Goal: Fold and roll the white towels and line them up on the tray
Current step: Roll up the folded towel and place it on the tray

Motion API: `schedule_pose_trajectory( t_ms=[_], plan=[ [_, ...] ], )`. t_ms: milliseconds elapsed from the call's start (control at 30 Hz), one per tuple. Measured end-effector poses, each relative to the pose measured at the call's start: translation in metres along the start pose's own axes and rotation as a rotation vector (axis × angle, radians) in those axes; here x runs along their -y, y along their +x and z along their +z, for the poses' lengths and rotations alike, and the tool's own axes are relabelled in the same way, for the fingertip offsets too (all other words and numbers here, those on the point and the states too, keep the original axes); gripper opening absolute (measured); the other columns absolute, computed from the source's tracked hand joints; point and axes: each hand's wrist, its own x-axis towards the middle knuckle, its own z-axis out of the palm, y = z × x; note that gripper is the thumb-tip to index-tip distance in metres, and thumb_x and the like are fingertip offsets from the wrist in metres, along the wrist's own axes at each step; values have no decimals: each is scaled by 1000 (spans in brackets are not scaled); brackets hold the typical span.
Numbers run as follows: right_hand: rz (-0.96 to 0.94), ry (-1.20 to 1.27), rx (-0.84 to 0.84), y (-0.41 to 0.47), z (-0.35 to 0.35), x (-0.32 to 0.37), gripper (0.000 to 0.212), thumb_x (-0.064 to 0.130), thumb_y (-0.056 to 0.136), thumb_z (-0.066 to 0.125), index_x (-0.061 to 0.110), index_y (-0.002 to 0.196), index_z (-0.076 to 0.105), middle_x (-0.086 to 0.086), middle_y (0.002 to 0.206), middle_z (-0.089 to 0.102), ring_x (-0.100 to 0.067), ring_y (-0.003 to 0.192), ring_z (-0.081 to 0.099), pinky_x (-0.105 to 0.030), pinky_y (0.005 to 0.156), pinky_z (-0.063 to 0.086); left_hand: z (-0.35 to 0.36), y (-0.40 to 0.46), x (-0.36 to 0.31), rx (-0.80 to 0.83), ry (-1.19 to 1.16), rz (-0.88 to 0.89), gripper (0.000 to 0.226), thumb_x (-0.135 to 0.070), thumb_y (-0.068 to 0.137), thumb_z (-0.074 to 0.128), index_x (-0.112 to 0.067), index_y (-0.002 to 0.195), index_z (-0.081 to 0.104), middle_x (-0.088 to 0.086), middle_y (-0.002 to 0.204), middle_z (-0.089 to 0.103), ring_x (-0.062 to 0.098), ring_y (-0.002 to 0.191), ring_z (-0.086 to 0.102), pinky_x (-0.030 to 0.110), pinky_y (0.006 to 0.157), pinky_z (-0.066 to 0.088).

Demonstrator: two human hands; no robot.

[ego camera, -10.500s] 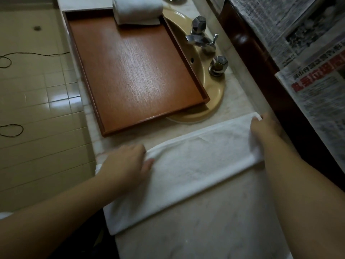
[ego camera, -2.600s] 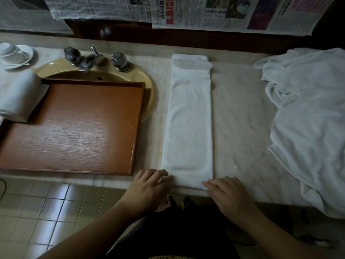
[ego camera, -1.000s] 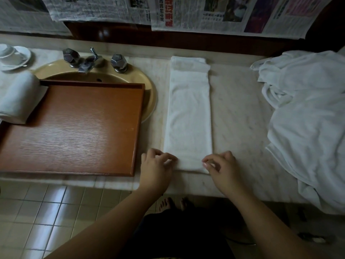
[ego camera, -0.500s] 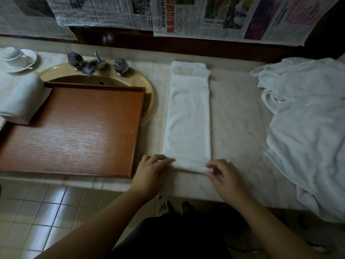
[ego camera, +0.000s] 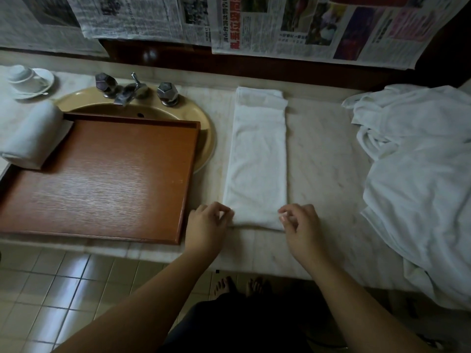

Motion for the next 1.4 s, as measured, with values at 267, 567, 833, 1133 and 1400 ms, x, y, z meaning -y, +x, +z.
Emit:
schedule_pose_trajectory(
  t_ms=[267, 567, 833, 1133, 1400],
  plan=[
    [-327, -166, 79, -15, -16, -17, 47, 18, 84, 64, 27, 129, 72, 5, 119, 59, -19, 104, 62, -43, 89, 56, -10, 0, 29, 37, 546, 564, 39, -40, 100, 66, -19, 133, 68, 2, 127, 58, 31, 106, 55, 42, 76, 48],
    [-364, -256, 7, -9, -8, -17, 33, 21, 94, 66, 19, 125, 74, 3, 118, 62, -20, 99, 60, -37, 85, 53, -8, 1, 22, 118, 532, 506, 45, -18, 93, 71, -11, 137, 64, 7, 127, 58, 31, 102, 60, 42, 73, 54],
    [116, 204, 229, -3, -15, 4, 39, 7, 99, 66, 42, 114, 70, -1, 109, 56, -2, 90, 59, -9, 83, 45, -8, -7, -2, 249, 274, 161, 49, -36, 106, 31, -15, 140, 60, 4, 134, 56, 27, 114, 50, 41, 101, 46],
    [192, 177, 507, 4, -32, 2, 37, 13, 98, 69, 49, 107, 68, 4, 98, 55, 3, 84, 57, -12, 77, 39, -17, -6, -9, 306, 166, 76, 28, -23, 104, 53, -33, 130, 51, -12, 109, 55, 18, 107, 52, 32, 87, 44],
    [-205, -307, 341, 1, -37, 5, 37, 26, 94, 60, 46, 123, 71, 8, 101, 52, -15, 96, 54, -36, 81, 48, -12, -7, -18, 160, 549, 410, 37, -9, 82, 69, -29, 112, 76, 5, 130, 57, 30, 110, 53, 40, 79, 54]
  ],
)
